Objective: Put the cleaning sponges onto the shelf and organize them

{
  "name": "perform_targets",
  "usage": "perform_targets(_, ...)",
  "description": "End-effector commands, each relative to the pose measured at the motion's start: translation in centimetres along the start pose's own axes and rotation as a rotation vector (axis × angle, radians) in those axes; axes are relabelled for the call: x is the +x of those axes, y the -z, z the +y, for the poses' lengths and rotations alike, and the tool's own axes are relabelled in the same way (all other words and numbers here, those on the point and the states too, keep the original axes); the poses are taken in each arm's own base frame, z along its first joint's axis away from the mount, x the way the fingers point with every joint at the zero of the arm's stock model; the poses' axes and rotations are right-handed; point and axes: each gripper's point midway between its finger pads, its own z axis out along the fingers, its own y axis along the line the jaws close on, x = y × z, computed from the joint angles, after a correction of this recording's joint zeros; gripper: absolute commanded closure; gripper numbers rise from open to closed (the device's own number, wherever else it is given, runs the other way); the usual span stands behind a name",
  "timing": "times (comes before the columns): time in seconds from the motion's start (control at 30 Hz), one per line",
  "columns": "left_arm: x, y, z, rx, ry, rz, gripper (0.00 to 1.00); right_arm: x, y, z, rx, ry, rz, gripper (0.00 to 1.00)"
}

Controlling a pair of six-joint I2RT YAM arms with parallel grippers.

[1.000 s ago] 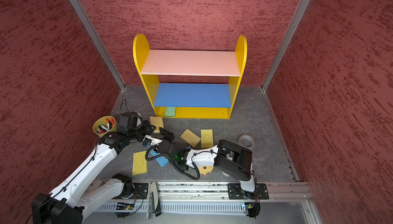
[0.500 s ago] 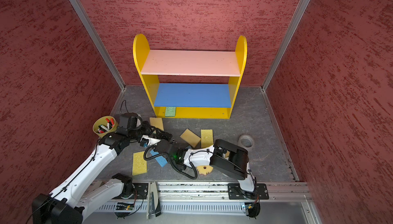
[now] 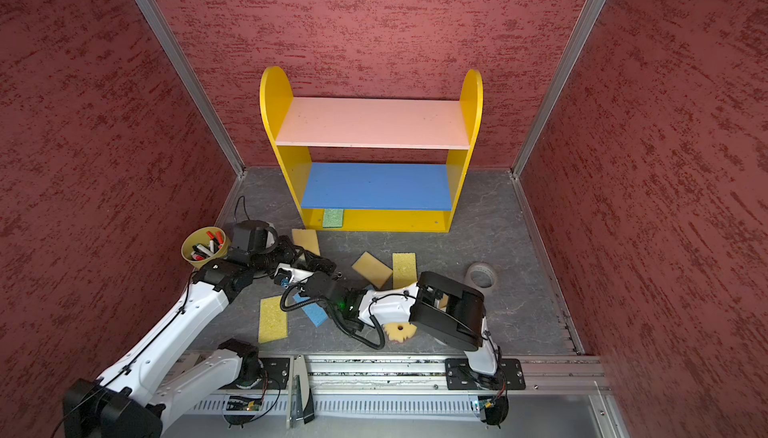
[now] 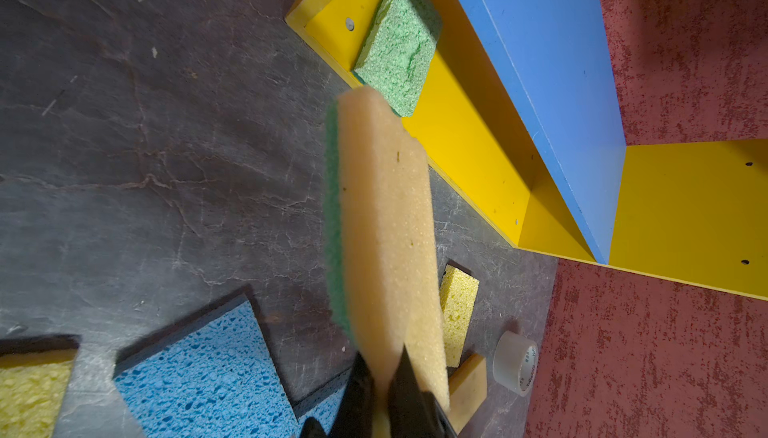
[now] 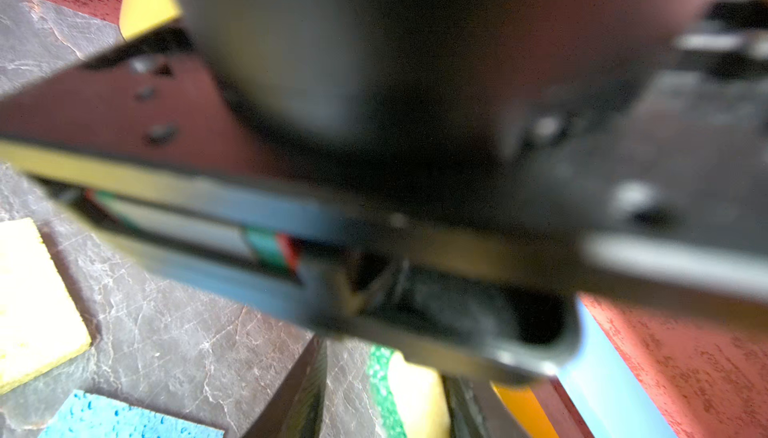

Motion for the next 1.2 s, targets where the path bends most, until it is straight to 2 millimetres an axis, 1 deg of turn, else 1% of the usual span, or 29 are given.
perform_targets(0.0,1.3,0.6,-1.4,0.058,-0.009,0.060,0.94,1.5,-0.4,-1.5,0.007,-0.024,0.032,0.55)
perform_targets(0.2,1.2,0.8,-2.0,0.070,-0.005,0.069,0.94,2.7,-0.5,-2.4,0.006,-0.038,0.047,0.56)
perform_targets(0.27,1.2,0.8,-2.2,0.079,-0.005,0.071,0.94,2.9,-0.6,-2.7,0.008,-0.079,0.048,0.56)
perform_targets(0.33,1.1,0.9,-2.3,0.079,-0.004,0.073,0.94,2.8,-0.6,-2.8,0.003,-0.091,0.046,0.56)
perform_targets(0.43,1.2,0.8,-2.5,0.088,0.006,0.079,0.94,2.5,-0.6,-2.8,-0.009,-0.095,0.035,0.60)
perform_targets(0.57,1.3,0.7,-2.9,0.098,0.008,0.092,0.94,1.9,-0.9,-2.3,-0.047,-0.111,0.036,0.69)
perform_targets(0.63,1.2,0.7,-3.2,0.110,0.011,0.094,0.94,1.8,-0.9,-2.0,-0.063,-0.126,0.031,0.76)
perform_targets(0.7,1.2,0.8,-3.4,0.121,0.010,0.095,0.94,2.0,-0.9,-1.8,-0.068,-0.136,0.036,0.87)
perform_targets(0.73,1.2,0.8,-3.5,0.120,0.010,0.097,0.94,2.2,-0.9,-1.7,-0.071,-0.140,0.040,0.91)
perform_targets(0.83,1.2,0.8,-3.5,0.123,0.012,0.097,0.93,2.4,-0.7,-1.5,-0.081,-0.162,0.043,0.98)
perform_targets(0.9,1.2,0.8,-3.7,0.130,0.012,0.097,0.88,2.6,-0.7,-1.4,-0.082,-0.177,0.048,1.00)
perform_targets(0.97,1.2,1.0,-3.8,0.136,0.010,0.093,0.81,2.5,-0.6,-1.3,-0.088,-0.200,0.051,1.00)
perform_targets(1.03,1.2,1.1,-4.0,0.154,0.007,0.089,0.76,2.5,-0.6,-1.3,-0.094,-0.224,0.049,1.00)
perform_targets(1.07,1.1,1.2,-4.3,0.171,0.004,0.084,0.69,2.5,-0.6,-1.4,-0.092,-0.238,0.047,1.00)
perform_targets(1.1,1.1,1.4,-4.5,0.189,-0.001,0.078,0.59,2.4,-0.6,-1.4,-0.092,-0.251,0.046,1.00)
perform_targets(1.17,1.0,1.8,-4.7,0.204,-0.005,0.066,0.43,2.4,-0.6,-1.6,-0.092,-0.285,0.047,1.00)
